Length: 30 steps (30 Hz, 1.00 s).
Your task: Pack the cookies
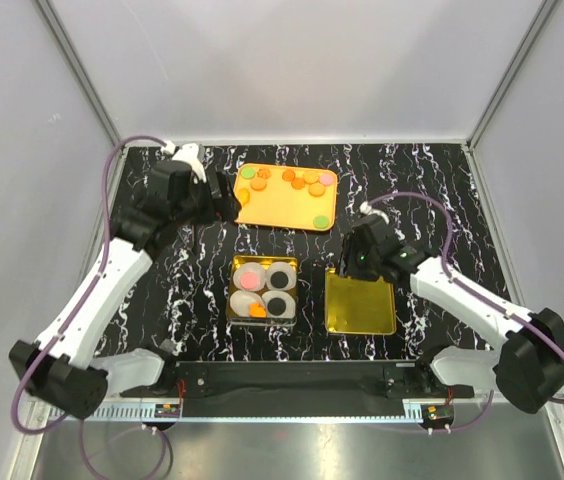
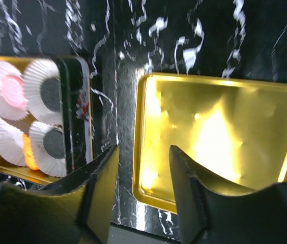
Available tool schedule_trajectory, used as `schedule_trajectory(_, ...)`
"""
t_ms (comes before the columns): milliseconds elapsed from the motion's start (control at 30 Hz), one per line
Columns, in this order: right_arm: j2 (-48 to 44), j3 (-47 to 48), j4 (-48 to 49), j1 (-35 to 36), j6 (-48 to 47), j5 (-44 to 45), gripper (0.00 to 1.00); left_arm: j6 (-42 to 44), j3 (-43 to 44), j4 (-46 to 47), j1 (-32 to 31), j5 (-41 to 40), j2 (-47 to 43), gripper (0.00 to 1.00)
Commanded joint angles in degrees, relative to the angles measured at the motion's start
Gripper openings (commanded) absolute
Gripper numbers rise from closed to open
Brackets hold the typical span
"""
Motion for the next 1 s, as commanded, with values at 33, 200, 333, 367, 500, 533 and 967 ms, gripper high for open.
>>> schedule_trajectory(33, 4.95, -1.05, 1.1, 5.34, 6.44, 3.65, 0.48, -1.58, -4.34, 3.28, -2.5, 5.38, -5.31, 0.97)
schedule_trajectory(200, 11.99, 1.06, 2.77, 9.66, 9.0, 6.03, 0.47, -2.28, -7.95, 4.51, -3.03, 9.51, -8.56, 0.97)
schedule_trajectory(333, 16.91, 1.59, 3.56, 9.84, 10.06, 6.21, 0.44, -2.81, -9.71, 5.13, -3.11, 11.8, -10.32, 0.97)
schedule_trajectory(367, 17.62, 1.94, 3.83, 9.93, 10.06, 6.12, 0.44, -2.73, -10.15, 5.22, -3.11, 12.06, -10.67, 0.97)
schedule_trajectory(500, 20.87, 3.61, 3.3, 11.59, 10.67, 7.52, 0.43, -2.2, -10.94, 4.96, -3.2, 12.06, -11.64, 0.97)
schedule_trajectory(533, 21.92, 4.05, 3.21, 11.68, 10.85, 7.87, 0.42, -2.11, -11.03, 4.87, -3.29, 12.24, -11.73, 0.97)
schedule_trajectory(967, 25.8, 5.45, 1.98, 11.86, 9.71, 8.32, 0.14, -3.43, -16.12, 8.38, -3.2, 15.57, -11.82, 0.96)
